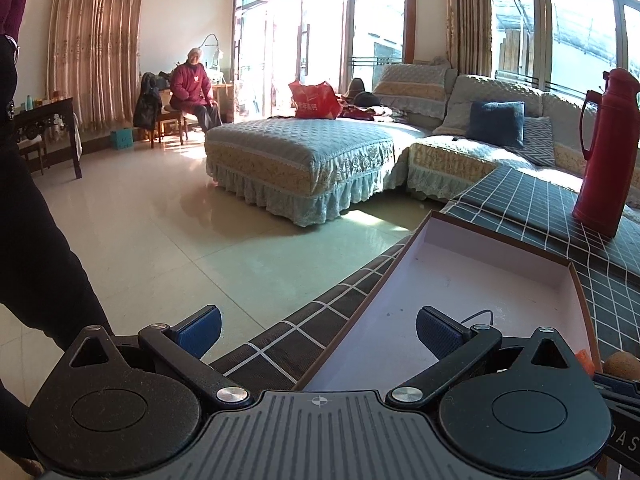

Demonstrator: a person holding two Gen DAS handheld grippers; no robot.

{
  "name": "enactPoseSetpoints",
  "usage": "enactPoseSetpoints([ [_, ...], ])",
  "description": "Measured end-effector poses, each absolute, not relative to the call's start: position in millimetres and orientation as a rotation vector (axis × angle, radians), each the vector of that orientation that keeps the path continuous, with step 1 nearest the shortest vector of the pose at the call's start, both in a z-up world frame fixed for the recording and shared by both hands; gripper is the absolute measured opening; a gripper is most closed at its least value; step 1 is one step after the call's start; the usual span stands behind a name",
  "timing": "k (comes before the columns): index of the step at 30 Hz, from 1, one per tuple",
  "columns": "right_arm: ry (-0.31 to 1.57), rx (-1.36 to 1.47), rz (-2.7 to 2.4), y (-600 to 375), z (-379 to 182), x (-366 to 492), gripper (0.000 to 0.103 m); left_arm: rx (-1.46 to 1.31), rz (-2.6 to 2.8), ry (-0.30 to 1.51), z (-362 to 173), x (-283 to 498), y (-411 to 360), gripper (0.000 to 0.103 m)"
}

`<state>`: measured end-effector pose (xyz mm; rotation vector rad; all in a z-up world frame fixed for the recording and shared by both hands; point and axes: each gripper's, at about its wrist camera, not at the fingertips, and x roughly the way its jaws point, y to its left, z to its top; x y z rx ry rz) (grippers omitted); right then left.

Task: Organize fruits
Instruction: 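Carry the carrot chunk into the box and open the right gripper, then grasp the brown kiwi with the left gripper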

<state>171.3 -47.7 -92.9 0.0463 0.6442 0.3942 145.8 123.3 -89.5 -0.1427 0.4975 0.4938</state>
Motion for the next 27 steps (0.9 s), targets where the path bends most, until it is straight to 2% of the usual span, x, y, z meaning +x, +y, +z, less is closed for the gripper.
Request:
enactPoseSetpoints([
  [13,0.595,0.085,0.35,-84.3,-80.0,140.1,0.036,-0.073,0.421,0.459,-88.3,143.6,91.2,0.103],
  [21,0.547,0.166,0.208,-167.3,-77.3,99.6,0.037,0.068,0.204,0.379,-75.0,136.8,-1.3,0.103],
  [27,0.542,0.234,0.118,-215.7,-90.3,87.8,0.039,0.142,0.088,0.415,-76.5,147.3,-68.9,0.103],
])
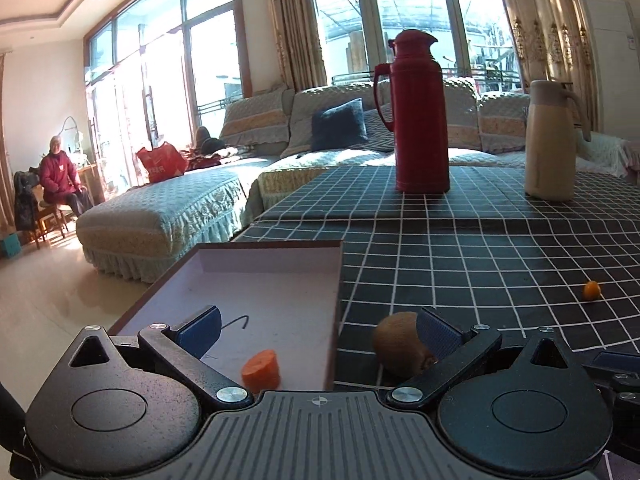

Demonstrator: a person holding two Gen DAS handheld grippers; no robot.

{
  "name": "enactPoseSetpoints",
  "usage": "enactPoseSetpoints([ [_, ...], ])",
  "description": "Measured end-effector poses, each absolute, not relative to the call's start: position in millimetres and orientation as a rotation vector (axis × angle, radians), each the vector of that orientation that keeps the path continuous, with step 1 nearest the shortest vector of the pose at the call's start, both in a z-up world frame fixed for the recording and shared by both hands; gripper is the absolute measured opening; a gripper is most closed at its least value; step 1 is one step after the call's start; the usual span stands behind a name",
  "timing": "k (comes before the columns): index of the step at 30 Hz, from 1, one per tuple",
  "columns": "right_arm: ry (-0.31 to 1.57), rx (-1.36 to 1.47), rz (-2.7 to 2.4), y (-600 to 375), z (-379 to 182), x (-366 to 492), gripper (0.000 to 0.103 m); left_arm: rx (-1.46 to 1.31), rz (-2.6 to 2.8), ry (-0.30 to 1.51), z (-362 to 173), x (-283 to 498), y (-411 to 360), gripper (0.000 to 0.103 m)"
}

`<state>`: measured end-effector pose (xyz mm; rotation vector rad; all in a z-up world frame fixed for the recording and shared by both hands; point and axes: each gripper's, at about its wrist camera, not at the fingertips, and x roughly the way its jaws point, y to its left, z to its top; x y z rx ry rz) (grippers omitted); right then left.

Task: Organize fruits
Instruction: 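Grasp the brown kiwi with the left gripper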

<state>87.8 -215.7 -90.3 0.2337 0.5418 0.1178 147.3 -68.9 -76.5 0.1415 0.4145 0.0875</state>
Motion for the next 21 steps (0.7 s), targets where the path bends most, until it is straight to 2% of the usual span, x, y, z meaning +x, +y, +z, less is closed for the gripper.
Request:
enactPoseSetpoints([
  [8,0.528,0.273,0.061,-249.8,-96.5,74.9,0.039,0.172,0.043,0.469,-91.3,169.6,-118.1,0.103],
  [13,0.531,0.294,0.069,-255.9,-99.4,74.0,0.04,0.147,0.123,0.559,-106.0,191.2,-117.3,0.103],
  [19,0.533,0.296,0.084,-253.9,-100.6,73.3,0.04,0.175,0.144,0.548,-107.7,195.2,-125.8,0.102],
  [20,0.534,0.299,0.083,-254.9,-101.1,73.5,0.04,0.17,0.129,0.562,-108.6,196.5,-126.8,0.085],
  [21,0.536,0.304,0.08,-256.0,-101.5,73.3,0.04,0.16,0.104,0.591,-110.0,201.0,-128.4,0.064],
])
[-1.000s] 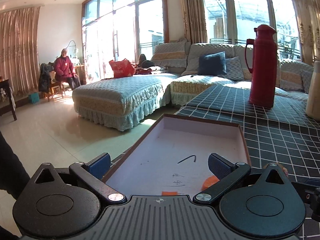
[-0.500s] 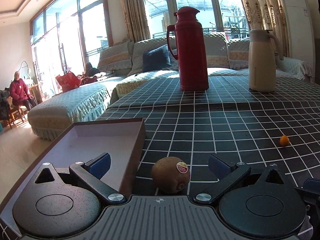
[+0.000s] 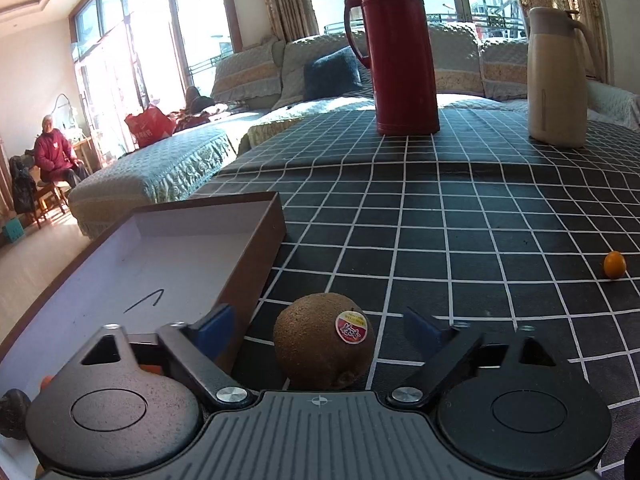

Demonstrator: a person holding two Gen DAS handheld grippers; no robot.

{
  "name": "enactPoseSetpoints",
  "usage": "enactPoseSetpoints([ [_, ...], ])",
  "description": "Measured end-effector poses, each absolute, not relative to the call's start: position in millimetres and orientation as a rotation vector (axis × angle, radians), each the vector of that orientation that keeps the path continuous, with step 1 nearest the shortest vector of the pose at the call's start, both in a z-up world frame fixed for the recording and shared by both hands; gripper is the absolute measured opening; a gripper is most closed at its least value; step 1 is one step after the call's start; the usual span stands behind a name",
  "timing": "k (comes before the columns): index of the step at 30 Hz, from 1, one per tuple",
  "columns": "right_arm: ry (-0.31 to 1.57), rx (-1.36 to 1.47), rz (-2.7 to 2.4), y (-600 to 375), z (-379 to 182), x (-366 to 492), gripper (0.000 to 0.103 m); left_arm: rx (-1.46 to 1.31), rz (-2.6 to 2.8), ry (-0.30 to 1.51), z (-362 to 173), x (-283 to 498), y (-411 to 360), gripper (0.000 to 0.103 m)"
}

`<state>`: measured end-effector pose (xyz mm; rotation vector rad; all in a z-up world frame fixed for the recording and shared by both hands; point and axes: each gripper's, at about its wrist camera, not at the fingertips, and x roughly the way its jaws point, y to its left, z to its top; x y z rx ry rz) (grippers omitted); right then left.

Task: Organize fruits
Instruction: 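Grasp the brown kiwi with the left gripper, then lower the kiwi into the box and open the left gripper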

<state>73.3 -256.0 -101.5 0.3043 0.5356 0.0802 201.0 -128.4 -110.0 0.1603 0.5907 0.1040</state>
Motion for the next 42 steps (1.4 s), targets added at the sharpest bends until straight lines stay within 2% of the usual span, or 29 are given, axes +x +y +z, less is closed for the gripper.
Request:
enactPoseSetpoints([
  [7,0.537,0.335,0.071,-260.8,-102.9,73.3,0.041,0.095,0.082,0.646,-112.3,206.7,-121.5,0.056],
  [12,0.537,0.312,0.066,-258.6,-103.2,73.8,0.041,0.055,0.044,0.645,-111.1,202.4,-120.8,0.055],
  [16,0.533,0.321,0.055,-262.6,-103.1,73.6,0.041,0.03,0.063,0.578,-97.9,194.3,-113.2,0.055],
  [24,0.528,0.323,0.035,-263.1,-102.5,77.1,0.041,-0.021,0.223,0.497,-68.3,191.0,-40.1,0.055],
  [34,0.541,0.348,-0.045,-271.7,-101.5,103.3,0.041,-0.219,0.358,0.696,-91.0,213.9,63.9,0.055],
  [37,0.561,0.35,-0.078,-279.4,-102.6,121.9,0.041,-0.305,0.342,0.773,-105.9,218.3,80.8,0.055],
  [42,0.57,0.336,-0.132,-293.5,-103.2,154.4,0.041,-0.323,0.316,0.774,-109.8,216.7,84.8,0.055],
])
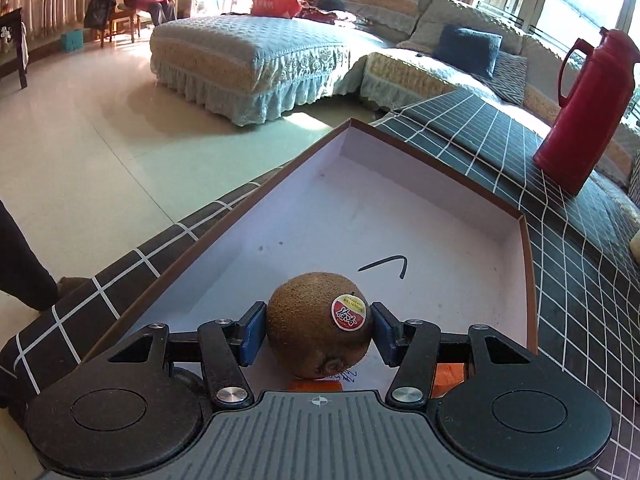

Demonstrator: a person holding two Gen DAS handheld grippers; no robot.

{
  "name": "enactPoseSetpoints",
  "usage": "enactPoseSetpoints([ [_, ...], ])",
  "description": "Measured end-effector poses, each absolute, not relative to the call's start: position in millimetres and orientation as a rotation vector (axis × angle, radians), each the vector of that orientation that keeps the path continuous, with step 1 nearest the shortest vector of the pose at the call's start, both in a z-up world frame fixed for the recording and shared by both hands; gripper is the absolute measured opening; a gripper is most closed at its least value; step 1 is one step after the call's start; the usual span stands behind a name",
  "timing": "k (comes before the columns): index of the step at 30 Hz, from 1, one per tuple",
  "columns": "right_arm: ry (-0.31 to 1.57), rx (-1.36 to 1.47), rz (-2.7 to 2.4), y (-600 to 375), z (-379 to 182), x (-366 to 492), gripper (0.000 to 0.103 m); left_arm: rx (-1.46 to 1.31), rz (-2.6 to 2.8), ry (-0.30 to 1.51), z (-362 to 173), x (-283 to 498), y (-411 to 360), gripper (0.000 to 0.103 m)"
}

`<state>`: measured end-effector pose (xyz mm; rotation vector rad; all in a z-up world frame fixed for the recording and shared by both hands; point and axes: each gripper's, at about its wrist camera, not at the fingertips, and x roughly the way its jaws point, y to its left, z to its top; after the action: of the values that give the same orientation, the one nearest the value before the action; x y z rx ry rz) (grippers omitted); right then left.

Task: Organize fruits
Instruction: 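Lower the kiwi into the box and open the left gripper, then grasp the small orange kumquat with the right gripper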

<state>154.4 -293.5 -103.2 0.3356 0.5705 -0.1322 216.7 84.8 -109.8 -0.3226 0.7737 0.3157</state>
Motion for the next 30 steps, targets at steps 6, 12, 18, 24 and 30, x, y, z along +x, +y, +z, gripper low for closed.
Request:
enactPoseSetpoints([
  [6,0.577,0.308,-0.167,-300.8,-105.7,178.4,0.041,-0.222,0.35,0.664,-92.1,202.6,78.0,0.091],
  [12,0.607,0.266,-0.221,-305.8,-112.9,192.9,0.04,-0.184,0.325,0.662,-89.3,198.9,74.4,0.092],
  [18,0.641,0.253,-0.252,-316.5,-118.3,212.5,0.042,-0.062,0.323,0.571,-75.7,175.7,62.6,0.103],
  [24,0.667,0.223,-0.255,-319.0,-123.6,224.8,0.041,-0.005,0.282,0.506,-65.4,150.4,61.6,0.103],
  [30,0.698,0.207,-0.254,-318.2,-130.5,228.5,0.037,0.001,0.265,0.497,-62.8,133.7,68.4,0.103],
])
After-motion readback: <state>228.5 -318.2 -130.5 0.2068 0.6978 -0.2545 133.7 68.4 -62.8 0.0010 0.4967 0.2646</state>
